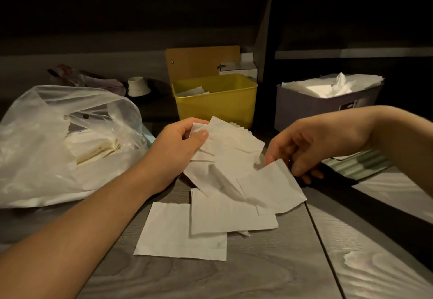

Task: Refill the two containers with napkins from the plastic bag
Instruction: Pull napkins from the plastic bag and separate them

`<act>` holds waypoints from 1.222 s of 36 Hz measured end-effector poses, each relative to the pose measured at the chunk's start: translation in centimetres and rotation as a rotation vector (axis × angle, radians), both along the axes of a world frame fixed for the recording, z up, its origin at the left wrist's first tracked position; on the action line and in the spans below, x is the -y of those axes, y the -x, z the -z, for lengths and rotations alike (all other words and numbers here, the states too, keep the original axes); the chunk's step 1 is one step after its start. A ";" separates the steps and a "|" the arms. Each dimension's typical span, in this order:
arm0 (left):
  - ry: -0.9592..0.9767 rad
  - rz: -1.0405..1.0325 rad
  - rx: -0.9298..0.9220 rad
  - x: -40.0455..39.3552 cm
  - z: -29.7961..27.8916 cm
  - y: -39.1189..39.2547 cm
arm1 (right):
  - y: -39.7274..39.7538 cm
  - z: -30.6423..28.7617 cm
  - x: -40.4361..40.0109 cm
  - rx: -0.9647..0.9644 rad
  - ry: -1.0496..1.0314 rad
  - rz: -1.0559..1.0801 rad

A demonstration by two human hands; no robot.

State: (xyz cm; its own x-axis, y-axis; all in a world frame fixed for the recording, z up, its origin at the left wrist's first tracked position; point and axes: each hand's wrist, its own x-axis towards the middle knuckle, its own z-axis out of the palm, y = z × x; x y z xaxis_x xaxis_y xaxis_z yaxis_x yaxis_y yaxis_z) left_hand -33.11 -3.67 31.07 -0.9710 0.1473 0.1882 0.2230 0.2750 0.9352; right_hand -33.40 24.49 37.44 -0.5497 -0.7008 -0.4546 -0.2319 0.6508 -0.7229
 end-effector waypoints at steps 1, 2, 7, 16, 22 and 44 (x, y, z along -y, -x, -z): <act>0.000 -0.001 0.000 0.0 0.0 0.0 | 0.1 0.2 0.0 -0.016 -0.004 0.014; 0.002 -0.001 -0.003 0.0 0.0 0.0 | 0.1 0.3 0.0 -0.029 -0.009 0.028; 0.019 0.004 -0.011 0.0 -0.1 0.0 | 0.0 -0.2 -0.4 0.065 0.061 0.086; 0.029 -0.007 -0.011 0.0 0.0 0.0 | -0.1 -0.3 -0.2 0.149 0.040 0.231; 0.023 0.000 -0.001 -0.1 0.0 0.1 | 0.0 0.0 -0.4 0.109 -0.010 0.255; 0.034 0.004 -0.013 0.1 0.1 0.1 | -1.3 -2.4 -0.6 0.143 0.127 0.170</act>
